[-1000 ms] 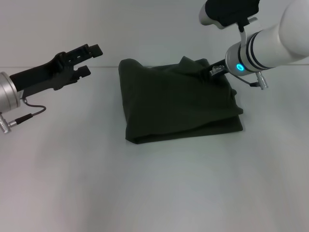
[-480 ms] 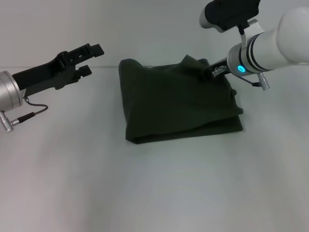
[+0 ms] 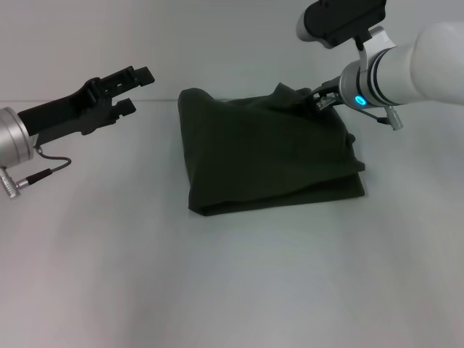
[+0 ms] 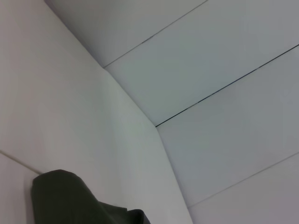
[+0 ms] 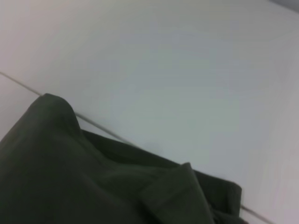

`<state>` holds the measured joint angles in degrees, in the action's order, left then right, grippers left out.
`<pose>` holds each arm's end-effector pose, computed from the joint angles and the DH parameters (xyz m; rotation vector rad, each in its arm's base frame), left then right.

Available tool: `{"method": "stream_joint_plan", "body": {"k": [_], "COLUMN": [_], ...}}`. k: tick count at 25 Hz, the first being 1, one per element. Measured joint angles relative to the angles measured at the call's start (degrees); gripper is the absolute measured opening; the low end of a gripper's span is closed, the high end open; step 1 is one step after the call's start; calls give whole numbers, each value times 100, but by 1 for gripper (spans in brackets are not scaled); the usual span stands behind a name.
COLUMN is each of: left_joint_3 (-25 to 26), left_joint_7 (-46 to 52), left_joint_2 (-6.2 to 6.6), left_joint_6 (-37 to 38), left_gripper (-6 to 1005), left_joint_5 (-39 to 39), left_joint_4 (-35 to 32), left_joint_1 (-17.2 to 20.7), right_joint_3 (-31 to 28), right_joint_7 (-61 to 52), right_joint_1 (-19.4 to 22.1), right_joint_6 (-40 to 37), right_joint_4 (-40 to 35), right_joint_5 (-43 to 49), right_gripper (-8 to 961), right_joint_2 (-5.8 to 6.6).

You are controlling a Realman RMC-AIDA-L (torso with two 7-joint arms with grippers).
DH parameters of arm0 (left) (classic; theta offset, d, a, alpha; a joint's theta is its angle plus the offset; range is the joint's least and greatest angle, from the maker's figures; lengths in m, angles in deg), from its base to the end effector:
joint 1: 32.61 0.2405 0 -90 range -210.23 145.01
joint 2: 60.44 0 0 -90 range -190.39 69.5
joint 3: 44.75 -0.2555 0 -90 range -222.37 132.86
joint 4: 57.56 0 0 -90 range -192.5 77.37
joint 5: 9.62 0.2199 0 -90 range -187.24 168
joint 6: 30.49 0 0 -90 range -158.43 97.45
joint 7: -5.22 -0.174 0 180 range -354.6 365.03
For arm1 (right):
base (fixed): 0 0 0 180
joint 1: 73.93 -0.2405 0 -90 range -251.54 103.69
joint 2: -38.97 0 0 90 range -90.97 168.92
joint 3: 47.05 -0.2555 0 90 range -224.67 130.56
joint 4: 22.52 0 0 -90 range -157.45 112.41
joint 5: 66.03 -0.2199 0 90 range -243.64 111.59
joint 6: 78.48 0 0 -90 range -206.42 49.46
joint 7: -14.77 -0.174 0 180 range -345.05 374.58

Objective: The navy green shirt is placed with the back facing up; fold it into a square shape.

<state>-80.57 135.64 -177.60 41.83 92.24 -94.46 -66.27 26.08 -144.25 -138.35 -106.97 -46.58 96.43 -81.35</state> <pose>-0.2547 0.4236 0.0290 -1.9497 -1.6998 -1.1457 0.1586 0.5248 -0.0773 -2.1379 0.7286 -0.1439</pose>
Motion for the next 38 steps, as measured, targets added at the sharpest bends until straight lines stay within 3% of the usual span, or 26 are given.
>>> {"method": "stream_joint_plan", "body": {"k": [10,21,24,26,28,29,31,34,38], "left_joint_3": [30,22,28,33,37,37,40,39,8], "left_joint_7": [0,2,6,12,24,29,31,11,8], "left_joint_2": [0,-61,-62,-61,-58,-57,-51,-45,-3], "left_joint_6": [-32,-49,-25,-11,11,48,101,117,265], "left_gripper": [933,932,931,930,929,928,927,926,923], "left_joint_5": [-1,-9,-11,-18,-22,-41,-77,-105,-85], "left_joint_4": [-1,-2,-2,-2,-16,-32,-44,-37,-37], "left_joint_1": [-24,-77,-96,-101,-98,-85,-63,-57,-62], "right_joint_3": [106,58,20,-207,-559,-995,-1177,-1436,-1610], "right_joint_7": [-11,-209,-501,-694,-805,-817,-769,-356,-116], "right_joint_1": [0,54,93,232,526,909,1080,1465,1629], "right_joint_6": [-211,315,492,451,165,-304,-498,-989,-1433], "right_joint_4": [59,279,402,308,-171,-879,-1224,-2070,-2457], "right_joint_5": [8,395,554,556,556,538,496,214,-65], "right_gripper": [676,678,678,678,679,679,679,679,680], "right_joint_2": [-5,47,188,384,528,605,601,445,280]}}
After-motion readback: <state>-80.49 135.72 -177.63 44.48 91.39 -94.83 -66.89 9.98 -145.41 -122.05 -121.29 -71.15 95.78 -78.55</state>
